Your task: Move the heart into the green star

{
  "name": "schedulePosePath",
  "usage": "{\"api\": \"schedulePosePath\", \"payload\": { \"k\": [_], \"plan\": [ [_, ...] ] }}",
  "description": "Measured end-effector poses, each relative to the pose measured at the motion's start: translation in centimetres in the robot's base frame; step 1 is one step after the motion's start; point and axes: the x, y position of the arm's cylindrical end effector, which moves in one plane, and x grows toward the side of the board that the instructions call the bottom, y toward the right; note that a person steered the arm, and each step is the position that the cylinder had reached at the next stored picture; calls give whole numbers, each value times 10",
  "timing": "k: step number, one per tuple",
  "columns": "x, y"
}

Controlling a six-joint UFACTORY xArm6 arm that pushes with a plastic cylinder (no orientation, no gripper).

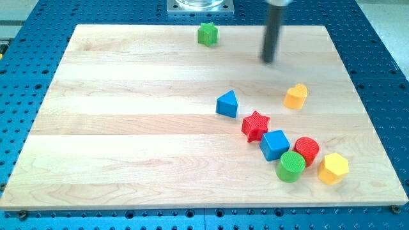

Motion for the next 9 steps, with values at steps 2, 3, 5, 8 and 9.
{"api": "schedulePosePath", "payload": {
  "k": [2,3,5,8,9],
  "plan": [
    [122,101],
    [133,15],
    [120,-85],
    [61,-200],
    [97,-202]
  ]
}}
